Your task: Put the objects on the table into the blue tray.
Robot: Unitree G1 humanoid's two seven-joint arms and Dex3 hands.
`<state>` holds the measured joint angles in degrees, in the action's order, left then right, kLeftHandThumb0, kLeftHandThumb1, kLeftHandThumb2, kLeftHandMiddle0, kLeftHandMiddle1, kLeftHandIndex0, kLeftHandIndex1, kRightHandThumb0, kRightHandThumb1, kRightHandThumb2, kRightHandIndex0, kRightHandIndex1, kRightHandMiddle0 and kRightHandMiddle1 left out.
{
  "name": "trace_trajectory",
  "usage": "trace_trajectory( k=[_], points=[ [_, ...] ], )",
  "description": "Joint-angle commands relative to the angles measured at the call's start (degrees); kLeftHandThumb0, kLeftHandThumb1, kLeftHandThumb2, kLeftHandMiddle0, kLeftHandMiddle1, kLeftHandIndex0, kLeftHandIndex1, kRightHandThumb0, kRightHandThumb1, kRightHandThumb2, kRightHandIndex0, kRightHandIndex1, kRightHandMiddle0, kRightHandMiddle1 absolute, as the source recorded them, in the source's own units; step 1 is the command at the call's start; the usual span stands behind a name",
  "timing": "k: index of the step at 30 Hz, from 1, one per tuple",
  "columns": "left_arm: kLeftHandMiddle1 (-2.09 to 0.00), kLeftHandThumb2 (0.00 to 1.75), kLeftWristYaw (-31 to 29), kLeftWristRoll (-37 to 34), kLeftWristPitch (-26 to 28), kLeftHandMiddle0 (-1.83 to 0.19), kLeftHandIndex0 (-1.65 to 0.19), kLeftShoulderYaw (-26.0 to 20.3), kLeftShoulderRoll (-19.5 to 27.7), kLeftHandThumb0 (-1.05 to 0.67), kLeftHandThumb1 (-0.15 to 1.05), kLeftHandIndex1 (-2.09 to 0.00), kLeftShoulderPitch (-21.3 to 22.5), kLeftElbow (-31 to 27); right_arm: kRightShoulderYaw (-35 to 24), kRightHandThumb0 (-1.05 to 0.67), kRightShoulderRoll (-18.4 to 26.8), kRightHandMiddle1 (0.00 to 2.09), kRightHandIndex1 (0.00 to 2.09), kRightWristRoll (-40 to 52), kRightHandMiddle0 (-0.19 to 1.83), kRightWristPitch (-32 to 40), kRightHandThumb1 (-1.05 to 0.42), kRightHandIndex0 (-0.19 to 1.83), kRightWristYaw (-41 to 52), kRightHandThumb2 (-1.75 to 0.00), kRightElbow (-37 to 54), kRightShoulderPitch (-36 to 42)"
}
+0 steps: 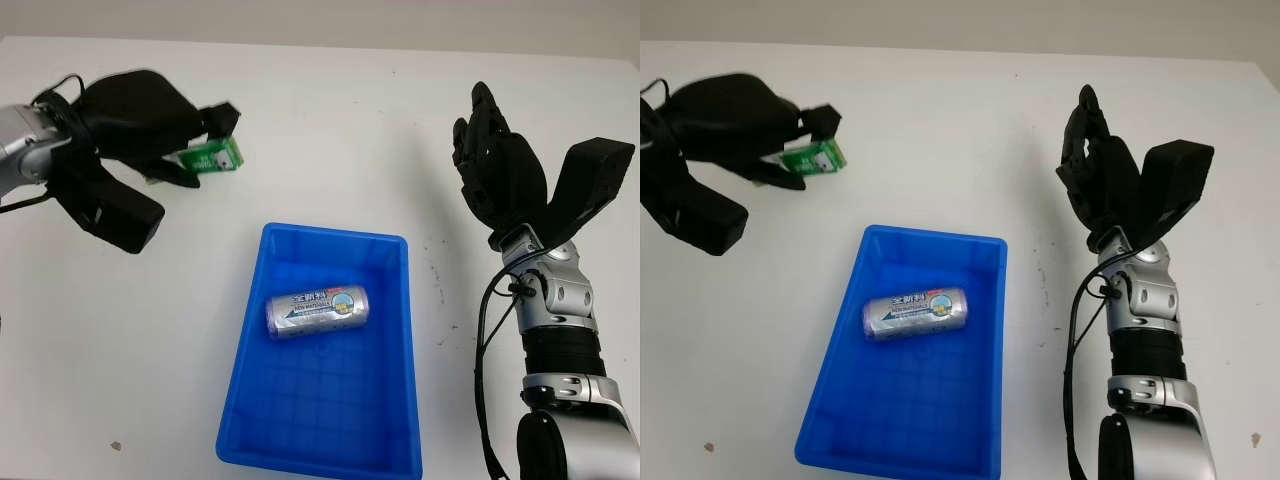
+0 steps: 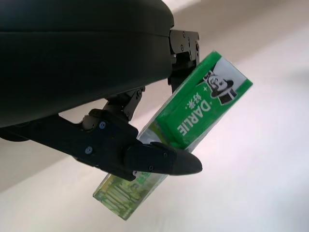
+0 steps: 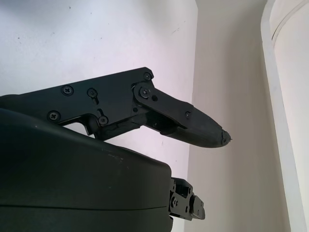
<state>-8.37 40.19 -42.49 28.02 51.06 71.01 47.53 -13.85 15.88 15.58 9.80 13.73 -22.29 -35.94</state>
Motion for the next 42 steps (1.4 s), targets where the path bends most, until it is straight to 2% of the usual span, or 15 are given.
trace_trajectory(
  k=[1,5,9,16,24,25,26,27,28,29,30,32,34,38,42],
  points=[
    [-2.09,0.43,-8.59,-8.73,4.30,-0.76,-0.34,-5.20,-0.76,-0.46,1.05,-2.09,-0.86,-7.09,0.20,-0.57,-0.34,0.00,0.00,-0.04,-0.19,0.29,-1.05,-0.19,-0.30,-0.80,1.04,0.42],
    [-2.09,0.43,-27.28,-26.72,18.57,-0.76,-0.22,-11.68,-2.47,-0.43,1.05,-2.09,-5.98,-21.65,0.34,-0.56,-0.99,0.00,0.00,-0.08,-0.19,1.29,-1.05,-0.19,-1.29,-0.79,1.73,0.44],
    [-2.09,0.47,-38.83,-35.54,42.04,-0.98,-0.58,-15.27,-3.02,-0.46,1.05,-2.09,-9.78,-39.36,0.76,-0.56,-1.35,0.00,0.00,-0.47,-0.19,2.28,-1.05,-0.19,-2.37,-0.78,2.77,0.62],
    [-2.09,0.48,-47.93,-44.42,71.69,-0.99,-0.68,-16.58,-2.91,-0.44,1.05,-2.09,-12.60,-60.51,0.99,-0.55,-1.93,0.00,0.00,-0.59,-0.19,1.08,-1.05,-0.19,-2.55,-0.79,2.33,0.74],
    [-2.09,0.49,-52.60,-49.54,97.44,-0.84,-0.59,-12.53,-1.14,-0.41,1.05,-2.09,-11.67,-72.53,1.13,-0.55,-2.32,0.00,0.00,-0.82,-0.19,1.72,-1.05,-0.19,-3.41,-0.77,3.27,0.84],
    [-2.09,0.48,-52.48,-50.02,99.47,-0.69,-0.50,-12.03,-0.95,-0.43,1.05,-2.09,-11.58,-73.72,1.19,-0.55,-2.35,0.00,0.00,-0.93,-0.19,1.82,-1.05,-0.19,-3.60,-0.77,3.36,0.80],
    [-1.98,0.46,-52.50,-50.48,101.09,-0.46,-0.22,-11.49,-0.62,-0.45,1.05,-2.01,-11.41,-74.80,1.24,-0.55,-2.30,0.00,0.00,-0.93,-0.19,1.66,-1.05,-0.19,-3.43,-0.77,3.23,0.75],
    [-1.79,0.44,-52.98,-51.40,103.24,-0.38,-0.08,-10.86,-0.25,-0.47,1.05,-1.85,-10.85,-75.44,1.21,-0.55,-2.23,0.00,0.00,-0.83,-0.19,1.47,-1.05,-0.19,-3.10,-0.77,3.01,0.71],
    [-1.49,0.42,-54.01,-52.20,104.23,-0.30,0.00,-10.03,0.37,-0.50,1.05,-1.58,-10.08,-75.84,1.14,-0.55,-2.16,0.00,0.00,-0.71,-0.19,1.27,-1.05,-0.19,-2.76,-0.77,2.70,0.67],
    [-1.07,0.39,-55.25,-53.01,104.99,-0.24,0.03,-9.09,1.05,-0.53,1.05,-1.24,-9.14,-76.02,1.10,-0.55,-2.11,0.00,0.00,-0.66,-0.19,1.17,-1.05,-0.19,-2.51,-0.77,2.53,0.66],
    [-0.53,0.34,-56.61,-53.62,104.80,-0.21,0.03,-8.20,1.74,-0.58,1.05,-0.76,-8.41,-76.05,1.09,-0.55,-2.12,0.00,0.00,-0.72,-0.19,1.17,-1.05,-0.19,-2.46,-0.76,2.51,0.67],
    [-0.17,0.27,-58.51,-54.38,102.93,-0.13,0.01,-7.17,2.53,-0.63,1.05,-0.29,-7.86,-75.86,1.25,-0.56,-2.08,0.00,0.00,-1.05,-0.19,1.07,-1.05,-0.19,-2.40,-0.76,2.56,0.72],
    [-0.06,0.17,-58.80,-55.01,102.67,-0.03,0.03,-6.77,2.61,-0.64,1.05,-0.12,-7.58,-75.64,1.36,-0.56,-2.04,0.00,0.00,-1.27,-0.19,1.21,-1.05,-0.19,-2.39,-0.76,2.72,0.76],
    [-0.04,0.09,-57.41,-56.07,103.67,0.03,0.03,-7.17,1.67,-0.61,1.03,-0.07,-7.42,-75.27,1.43,-0.56,-1.94,0.00,0.00,-1.51,-0.19,1.02,-1.05,-0.19,-2.27,-0.76,2.48,0.65],
    [-0.10,0.05,-53.83,-57.46,105.13,-0.12,-0.12,-10.06,-0.80,-0.58,1.00,-0.13,-7.63,-74.25,1.37,-0.55,-1.96,0.00,0.00,-1.62,-0.19,0.83,-1.05,-0.19,-2.19,-0.75,2.30,0.62]
  ],
)
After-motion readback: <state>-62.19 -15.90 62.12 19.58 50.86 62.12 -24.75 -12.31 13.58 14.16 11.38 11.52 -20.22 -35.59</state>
